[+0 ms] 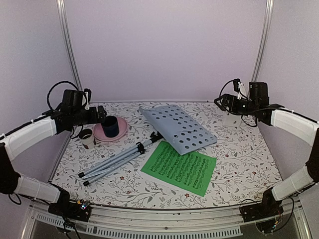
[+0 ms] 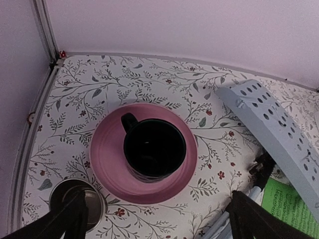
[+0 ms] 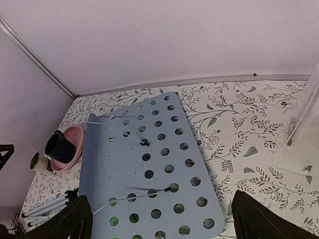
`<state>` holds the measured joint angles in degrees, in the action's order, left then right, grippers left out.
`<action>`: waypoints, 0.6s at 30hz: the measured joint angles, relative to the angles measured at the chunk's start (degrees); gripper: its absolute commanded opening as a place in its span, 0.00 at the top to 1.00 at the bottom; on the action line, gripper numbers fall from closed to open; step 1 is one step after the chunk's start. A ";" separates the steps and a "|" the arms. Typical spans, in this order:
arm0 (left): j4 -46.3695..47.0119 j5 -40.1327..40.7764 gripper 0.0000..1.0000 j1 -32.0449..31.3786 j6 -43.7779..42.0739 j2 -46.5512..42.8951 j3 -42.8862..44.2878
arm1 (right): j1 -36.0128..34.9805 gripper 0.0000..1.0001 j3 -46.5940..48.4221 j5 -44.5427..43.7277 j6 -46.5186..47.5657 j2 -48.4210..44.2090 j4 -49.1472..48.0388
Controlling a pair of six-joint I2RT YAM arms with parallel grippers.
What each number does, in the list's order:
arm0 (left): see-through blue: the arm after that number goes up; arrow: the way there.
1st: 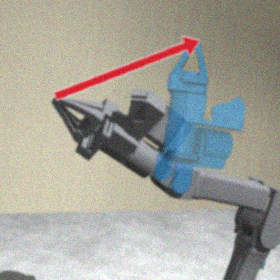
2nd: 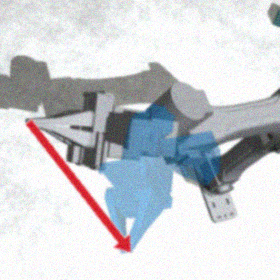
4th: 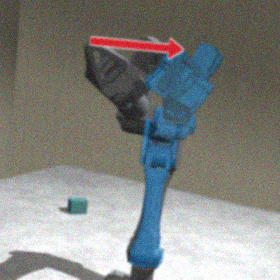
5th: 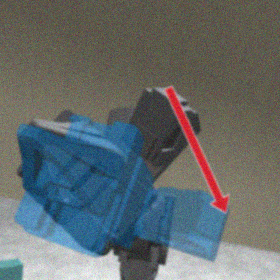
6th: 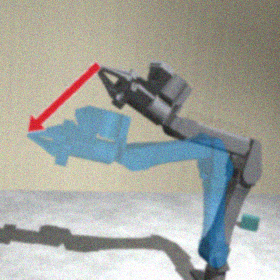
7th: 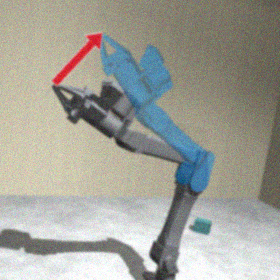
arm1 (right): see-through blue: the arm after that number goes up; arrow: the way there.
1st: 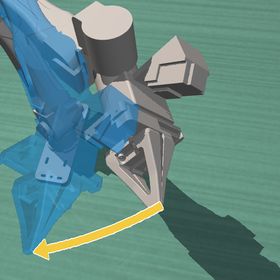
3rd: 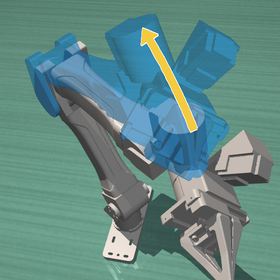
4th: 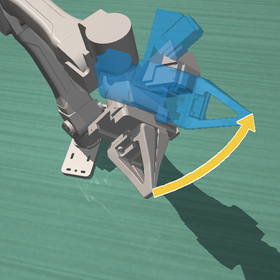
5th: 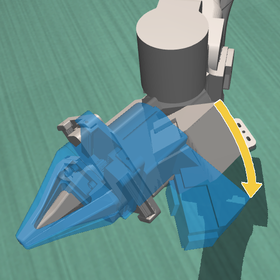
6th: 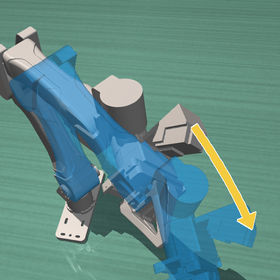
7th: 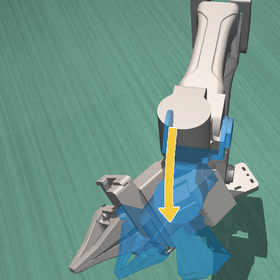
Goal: Set up the instrument practice props
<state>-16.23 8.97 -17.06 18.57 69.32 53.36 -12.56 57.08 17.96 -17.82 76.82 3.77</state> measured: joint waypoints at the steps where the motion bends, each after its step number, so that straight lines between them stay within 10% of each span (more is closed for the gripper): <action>1: 0.39 -0.74 0.01 -0.20 0.61 1.75 0.00 | -0.63 0.01 1.49 0.44 -0.04 2.40 0.02; 18: 6.43 -13.62 0.01 -1.66 1.18 7.80 -0.13 | -15.39 0.01 41.51 7.08 5.35 33.14 12.24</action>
<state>-9.80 -4.64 -18.72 19.75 77.12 53.23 -27.94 98.59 25.04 -12.47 109.95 16.01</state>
